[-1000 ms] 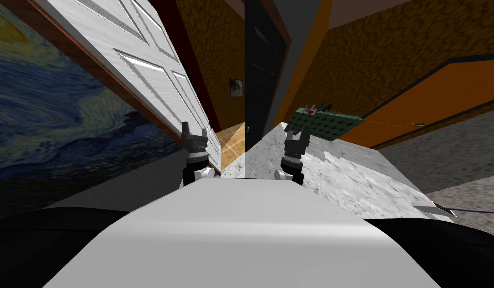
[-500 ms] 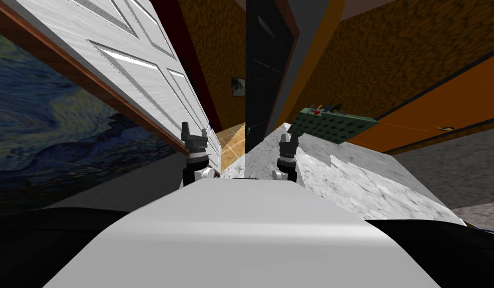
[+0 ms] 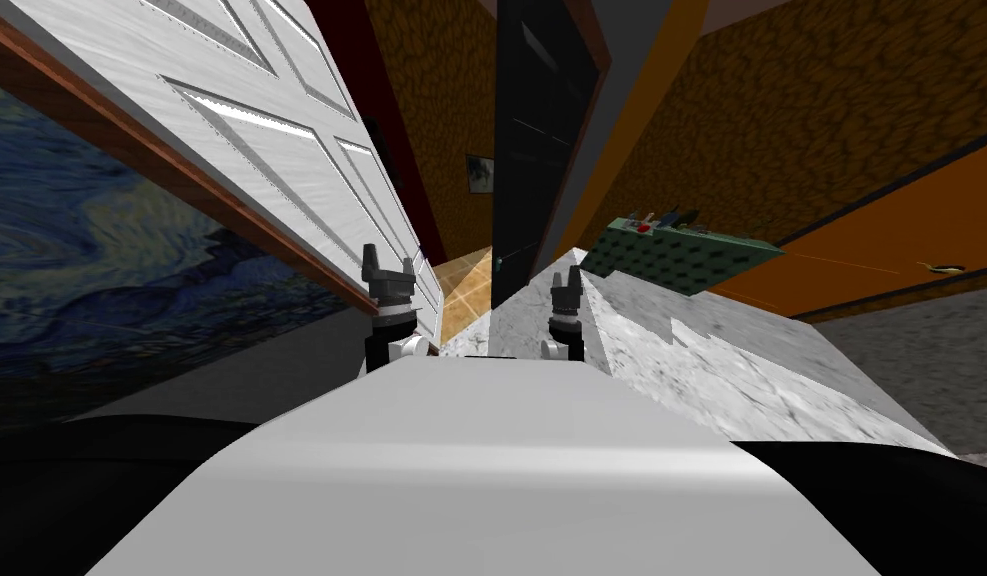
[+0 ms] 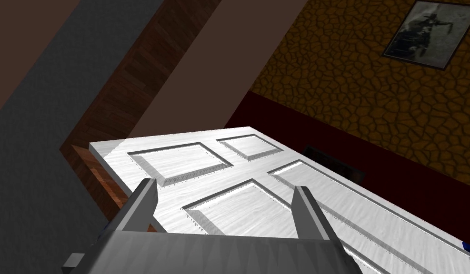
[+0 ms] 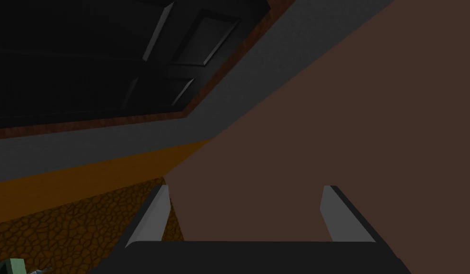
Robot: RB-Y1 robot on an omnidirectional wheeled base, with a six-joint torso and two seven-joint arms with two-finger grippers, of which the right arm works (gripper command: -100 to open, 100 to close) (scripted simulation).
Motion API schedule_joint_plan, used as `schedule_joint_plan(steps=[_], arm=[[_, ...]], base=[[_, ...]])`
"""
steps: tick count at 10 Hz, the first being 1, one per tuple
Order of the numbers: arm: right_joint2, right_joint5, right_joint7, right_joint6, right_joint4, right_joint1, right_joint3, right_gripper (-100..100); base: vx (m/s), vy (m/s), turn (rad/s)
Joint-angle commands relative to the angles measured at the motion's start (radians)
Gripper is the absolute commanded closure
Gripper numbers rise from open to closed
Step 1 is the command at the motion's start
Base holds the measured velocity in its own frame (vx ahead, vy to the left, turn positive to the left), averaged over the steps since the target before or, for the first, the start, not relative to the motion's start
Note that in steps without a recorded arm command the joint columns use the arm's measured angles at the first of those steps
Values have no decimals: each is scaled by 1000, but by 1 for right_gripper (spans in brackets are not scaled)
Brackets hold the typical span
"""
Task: Push the door open
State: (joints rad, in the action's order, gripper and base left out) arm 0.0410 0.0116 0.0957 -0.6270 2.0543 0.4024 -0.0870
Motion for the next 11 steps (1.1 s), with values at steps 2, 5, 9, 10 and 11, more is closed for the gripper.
schedule_joint_plan(steps=[2,5,9,10,11], arm=[[7,8,-8,-2,-59,-22,-7,-100],[16,16,-18,-10,-135,-49,-12,-100],[25,28,-32,-21,-245,-88,-20,-100],[27,31,-36,-24,-274,-98,-22,-100],[28,34,-40,-27,-302,-108,-24,-100]], base=[[89,-56,72],[91,-69,88],[92,-58,96],[98,-68,100],[94,-77,95]])
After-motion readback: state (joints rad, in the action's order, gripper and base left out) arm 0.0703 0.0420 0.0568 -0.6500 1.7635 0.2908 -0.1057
